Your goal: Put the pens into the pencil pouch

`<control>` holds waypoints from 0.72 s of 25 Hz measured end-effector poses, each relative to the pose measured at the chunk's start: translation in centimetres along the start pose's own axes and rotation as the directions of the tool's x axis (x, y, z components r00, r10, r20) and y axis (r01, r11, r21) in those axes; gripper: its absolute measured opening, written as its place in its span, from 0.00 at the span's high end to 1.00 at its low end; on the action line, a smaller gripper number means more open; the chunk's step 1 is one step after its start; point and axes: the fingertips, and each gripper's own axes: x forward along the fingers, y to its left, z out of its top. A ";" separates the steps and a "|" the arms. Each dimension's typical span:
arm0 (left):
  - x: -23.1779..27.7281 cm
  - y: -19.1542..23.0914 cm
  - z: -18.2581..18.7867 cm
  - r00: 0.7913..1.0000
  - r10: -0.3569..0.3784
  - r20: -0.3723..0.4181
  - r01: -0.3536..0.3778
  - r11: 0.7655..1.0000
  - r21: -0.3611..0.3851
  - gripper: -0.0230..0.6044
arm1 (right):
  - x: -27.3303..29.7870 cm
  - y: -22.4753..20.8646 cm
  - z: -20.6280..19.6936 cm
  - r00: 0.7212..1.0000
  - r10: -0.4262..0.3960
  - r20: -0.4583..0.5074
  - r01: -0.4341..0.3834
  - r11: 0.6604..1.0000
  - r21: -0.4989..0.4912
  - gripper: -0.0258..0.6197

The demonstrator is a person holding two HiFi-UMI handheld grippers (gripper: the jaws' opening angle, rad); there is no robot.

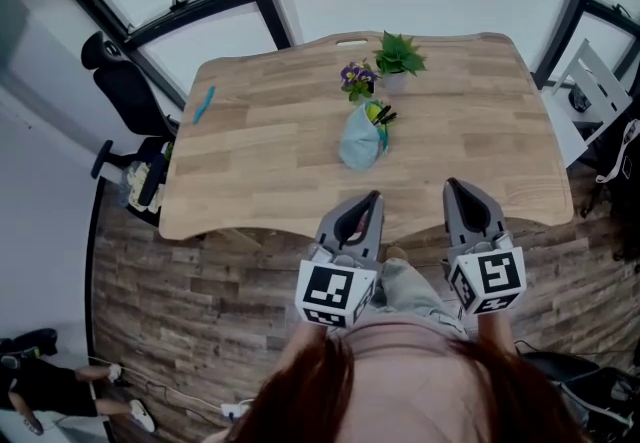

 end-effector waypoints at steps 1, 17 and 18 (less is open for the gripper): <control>0.2 0.0 -0.1 1.000 0.000 -0.002 0.000 1.000 -0.003 0.96 | 0.1 -0.2 -0.1 1.000 0.001 0.000 -0.001 1.000 -0.001 0.96; 6.2 2.4 0.6 0.999 0.038 -0.021 -0.038 0.999 -0.016 0.96 | 5.1 -3.1 -0.3 0.999 0.049 -0.023 -0.049 0.999 -0.001 0.96; 6.5 2.4 0.6 0.999 0.030 -0.019 -0.030 0.999 -0.021 0.96 | 5.3 -3.4 -0.5 0.998 0.050 -0.028 -0.050 0.999 0.000 0.96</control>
